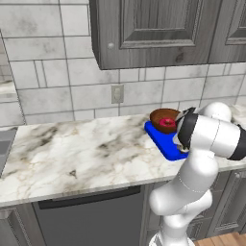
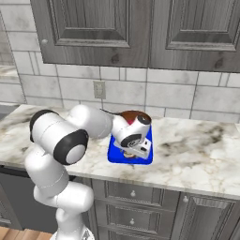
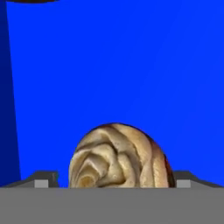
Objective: Place the bowl with donut and the cupcake onto the tray.
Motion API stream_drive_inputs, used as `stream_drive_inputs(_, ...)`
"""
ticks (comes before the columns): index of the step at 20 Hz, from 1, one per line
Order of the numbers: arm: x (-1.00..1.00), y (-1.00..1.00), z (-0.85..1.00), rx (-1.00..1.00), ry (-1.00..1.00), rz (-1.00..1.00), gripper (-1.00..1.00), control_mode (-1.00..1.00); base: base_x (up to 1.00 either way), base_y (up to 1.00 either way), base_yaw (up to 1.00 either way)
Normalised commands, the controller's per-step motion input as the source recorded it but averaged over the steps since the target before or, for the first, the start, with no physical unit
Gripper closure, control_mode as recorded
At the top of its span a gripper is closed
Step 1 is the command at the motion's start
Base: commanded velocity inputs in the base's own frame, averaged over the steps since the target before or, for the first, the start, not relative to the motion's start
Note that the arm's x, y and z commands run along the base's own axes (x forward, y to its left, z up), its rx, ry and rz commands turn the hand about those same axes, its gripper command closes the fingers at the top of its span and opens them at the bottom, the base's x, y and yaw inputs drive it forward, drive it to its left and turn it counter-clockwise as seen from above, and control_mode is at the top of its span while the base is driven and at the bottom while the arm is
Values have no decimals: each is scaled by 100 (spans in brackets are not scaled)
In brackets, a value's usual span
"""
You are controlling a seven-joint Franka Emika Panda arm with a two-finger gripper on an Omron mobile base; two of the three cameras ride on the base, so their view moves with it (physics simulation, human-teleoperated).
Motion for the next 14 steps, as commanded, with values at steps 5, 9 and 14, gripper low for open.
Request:
stream_drive_inputs(5,3,0,18,-21,-5,3,-100,-100,0,0,0)
stream_drive_inputs(9,0,0,13,-30,-7,5,-100,-100,0,0,0)
stream_drive_inputs(14,-37,14,29,-14,-8,-1,-100,-100,0,0,0)
